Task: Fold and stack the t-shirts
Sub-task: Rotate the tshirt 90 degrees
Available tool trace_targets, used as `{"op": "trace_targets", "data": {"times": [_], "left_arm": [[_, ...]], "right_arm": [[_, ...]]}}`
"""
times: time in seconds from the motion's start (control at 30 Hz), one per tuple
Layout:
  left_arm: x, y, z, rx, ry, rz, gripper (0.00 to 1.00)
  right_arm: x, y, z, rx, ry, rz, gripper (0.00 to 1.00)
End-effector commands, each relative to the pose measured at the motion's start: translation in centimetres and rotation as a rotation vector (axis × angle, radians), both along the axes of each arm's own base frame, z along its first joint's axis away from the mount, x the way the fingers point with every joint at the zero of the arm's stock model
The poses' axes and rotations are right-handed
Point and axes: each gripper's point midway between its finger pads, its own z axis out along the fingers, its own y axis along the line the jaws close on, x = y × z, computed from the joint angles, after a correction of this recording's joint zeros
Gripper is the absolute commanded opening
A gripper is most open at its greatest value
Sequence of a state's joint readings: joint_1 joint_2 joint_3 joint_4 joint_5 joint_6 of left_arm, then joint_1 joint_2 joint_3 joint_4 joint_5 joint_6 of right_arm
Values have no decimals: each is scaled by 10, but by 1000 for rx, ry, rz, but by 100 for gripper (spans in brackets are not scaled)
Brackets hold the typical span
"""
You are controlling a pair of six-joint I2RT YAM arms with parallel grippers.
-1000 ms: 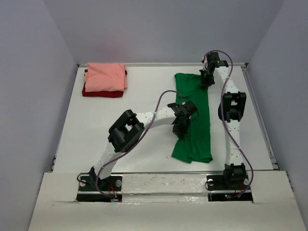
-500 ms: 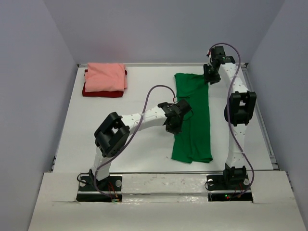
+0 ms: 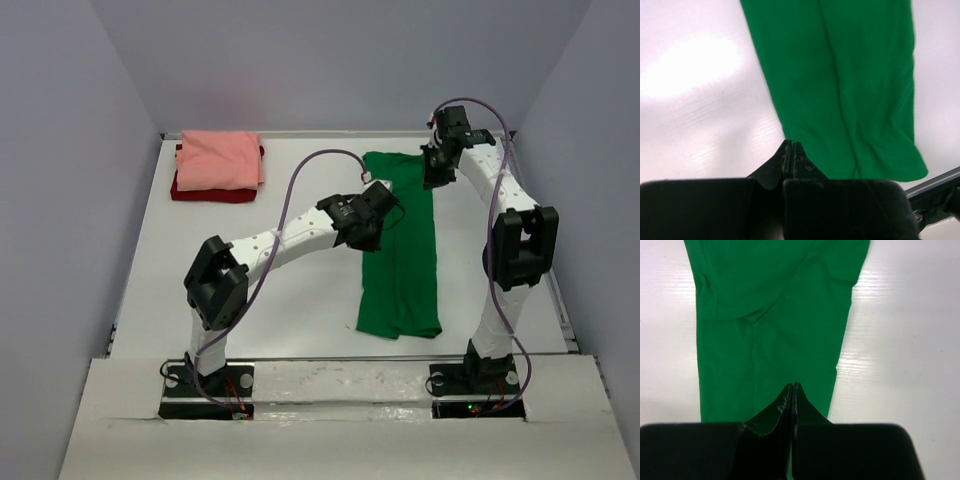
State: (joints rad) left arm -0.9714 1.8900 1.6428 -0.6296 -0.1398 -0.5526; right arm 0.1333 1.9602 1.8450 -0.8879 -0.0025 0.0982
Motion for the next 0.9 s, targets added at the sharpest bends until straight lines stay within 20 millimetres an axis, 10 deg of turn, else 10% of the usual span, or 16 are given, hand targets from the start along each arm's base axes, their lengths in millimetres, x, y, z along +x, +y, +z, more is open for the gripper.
{"op": "trace_targets", "data": {"times": [0.0, 0.3, 0.87], "left_arm": [[22, -9, 41, -42, -100, -27, 0], [4, 4, 73, -145, -125, -28, 0], [0, 25, 80, -124, -163, -17, 0]], "right_arm": [[12, 29, -15, 64, -6, 60, 0], [56, 41, -45, 48, 14, 88, 0], [53, 33, -119, -45, 168, 93, 0]]}}
